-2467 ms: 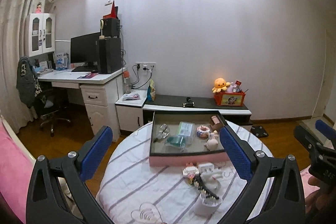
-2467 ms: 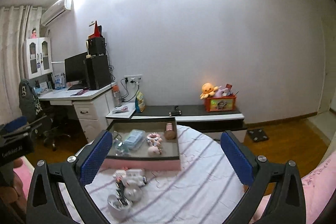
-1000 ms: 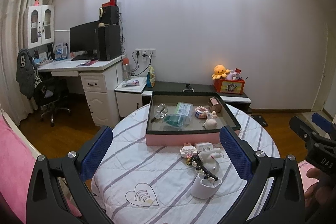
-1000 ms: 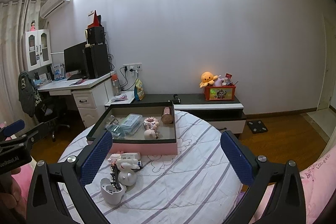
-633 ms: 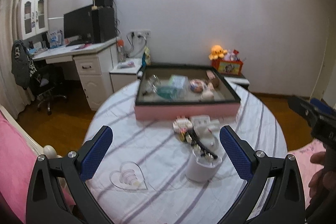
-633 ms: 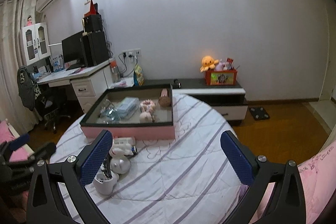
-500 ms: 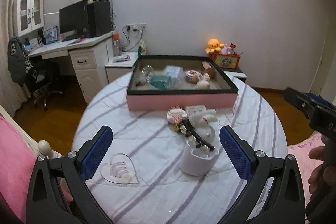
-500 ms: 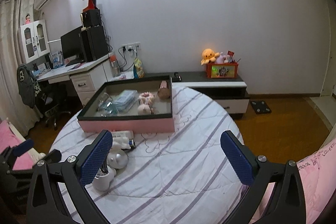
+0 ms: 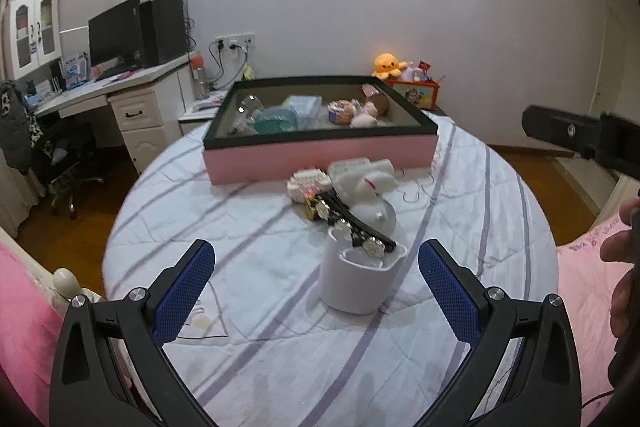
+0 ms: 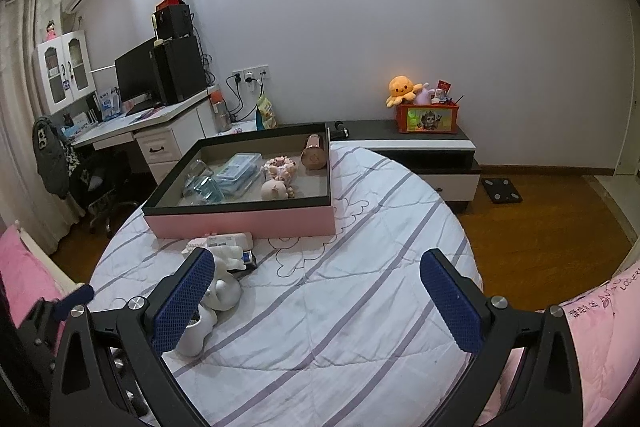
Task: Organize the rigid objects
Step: 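Lift both tools back from the box toward the remaining items, then grasp the white cup holder with the left tool while the right tool grasps the white rabbit figure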
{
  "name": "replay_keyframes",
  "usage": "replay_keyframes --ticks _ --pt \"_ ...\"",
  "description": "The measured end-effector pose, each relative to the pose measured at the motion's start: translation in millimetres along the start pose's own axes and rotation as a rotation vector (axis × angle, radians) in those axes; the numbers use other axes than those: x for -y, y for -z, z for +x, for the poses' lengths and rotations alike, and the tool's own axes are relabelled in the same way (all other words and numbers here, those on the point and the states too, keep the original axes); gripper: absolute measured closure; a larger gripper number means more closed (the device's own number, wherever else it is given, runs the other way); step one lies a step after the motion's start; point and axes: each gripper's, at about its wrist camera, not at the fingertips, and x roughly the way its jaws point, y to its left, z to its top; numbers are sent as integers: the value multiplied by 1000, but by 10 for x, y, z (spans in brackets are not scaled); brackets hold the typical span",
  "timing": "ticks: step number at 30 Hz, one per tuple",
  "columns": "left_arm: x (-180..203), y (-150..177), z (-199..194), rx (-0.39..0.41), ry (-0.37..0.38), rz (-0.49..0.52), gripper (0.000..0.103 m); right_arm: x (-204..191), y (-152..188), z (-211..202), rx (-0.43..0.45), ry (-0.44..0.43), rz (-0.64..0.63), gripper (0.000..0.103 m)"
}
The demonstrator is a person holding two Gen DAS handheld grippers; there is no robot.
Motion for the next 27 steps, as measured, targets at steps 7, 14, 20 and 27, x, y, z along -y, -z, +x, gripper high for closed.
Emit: replay_keyframes --ticks 7,14,20,27 --pt "-68 12 206 -46 -6 -36 0 4 158 272 -63 8 -12 0" --pt "-17 46 293 -67 28 -35 0 117 348 548 -134 18 0 0" --pt "120 94 336 -70 49 25 0 164 397 645 -163 15 -4 0" --pt "61 23 615 -118 57 16 11 197 439 764 -194 16 -2 0"
